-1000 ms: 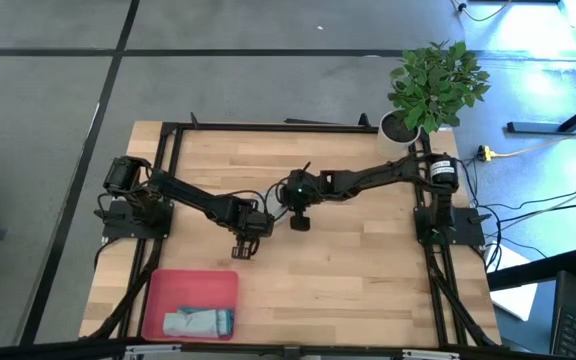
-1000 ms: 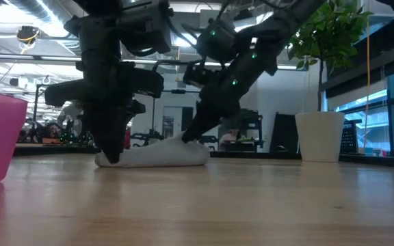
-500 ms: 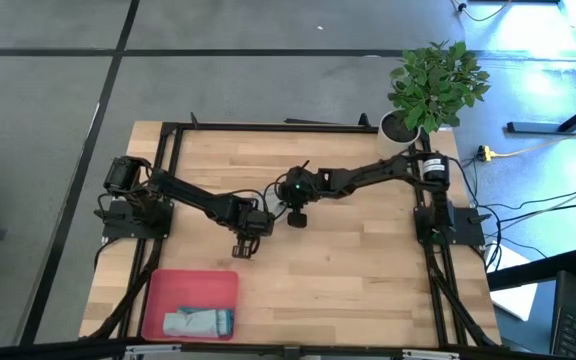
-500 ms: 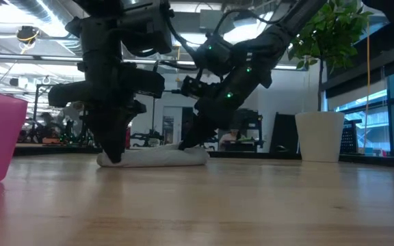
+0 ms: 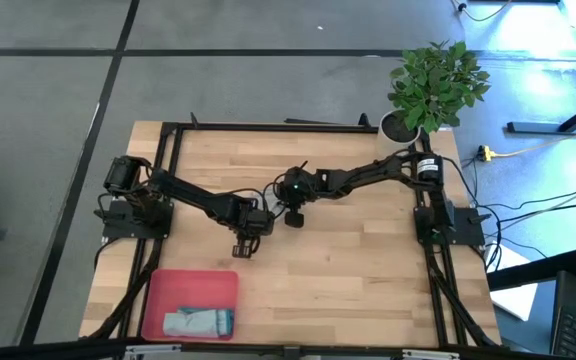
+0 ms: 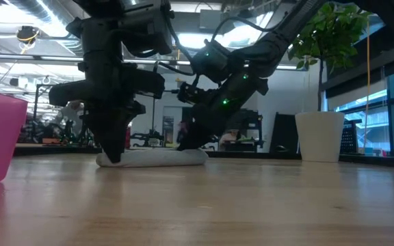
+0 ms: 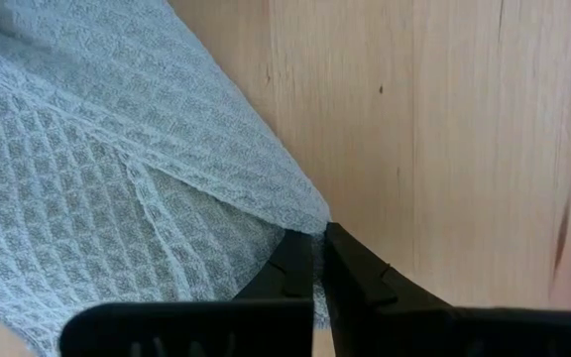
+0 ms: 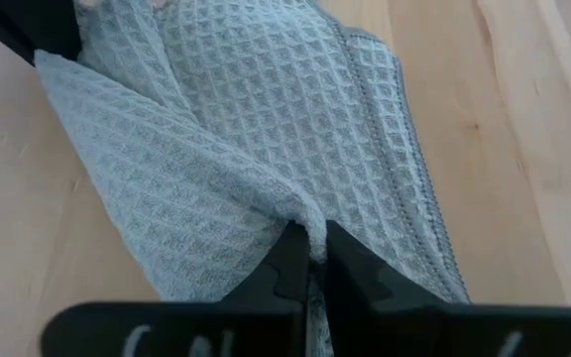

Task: Roll microfiber towels into tight, uniform cylinder then place into a basket
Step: Roll the gray towel

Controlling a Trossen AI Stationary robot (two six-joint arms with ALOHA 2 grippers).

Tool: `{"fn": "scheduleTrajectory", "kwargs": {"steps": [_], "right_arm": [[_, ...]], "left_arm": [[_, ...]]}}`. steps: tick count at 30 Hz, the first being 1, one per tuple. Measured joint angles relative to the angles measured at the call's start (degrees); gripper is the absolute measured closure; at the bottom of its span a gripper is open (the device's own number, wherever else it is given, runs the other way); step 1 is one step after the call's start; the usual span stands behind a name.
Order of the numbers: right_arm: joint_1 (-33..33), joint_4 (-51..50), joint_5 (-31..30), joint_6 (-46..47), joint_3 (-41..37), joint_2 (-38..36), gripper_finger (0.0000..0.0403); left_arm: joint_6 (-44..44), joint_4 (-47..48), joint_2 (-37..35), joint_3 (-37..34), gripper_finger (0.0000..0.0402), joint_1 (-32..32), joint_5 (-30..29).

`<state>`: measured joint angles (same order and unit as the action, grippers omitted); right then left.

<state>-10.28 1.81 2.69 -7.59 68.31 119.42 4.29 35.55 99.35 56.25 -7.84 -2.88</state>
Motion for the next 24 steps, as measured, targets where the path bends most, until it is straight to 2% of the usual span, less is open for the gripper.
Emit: {"fn": "scheduleTrajectory", "kwargs": {"steps": [9, 16, 24], "right_arm": [[0.0, 0.26, -0.04, 0.04, -0.1, 0.13, 0.0387], [0.02, 0.26, 0.11, 0.06, -0.13, 0.15, 0.0387], [0.02, 0.3, 0.14, 0.1, -0.17, 0.15, 0.0387]], "left_arm": [[0.03, 0.04, 0.0, 0.11, 0.0401, -0.02, -0.36], [-0.24, 1.15, 0.11, 2.76, 0.0401, -0.11, -0.39], [-0.32, 7.18, 0.13, 5.96, 0.0401, 0.09, -4.56]]}}
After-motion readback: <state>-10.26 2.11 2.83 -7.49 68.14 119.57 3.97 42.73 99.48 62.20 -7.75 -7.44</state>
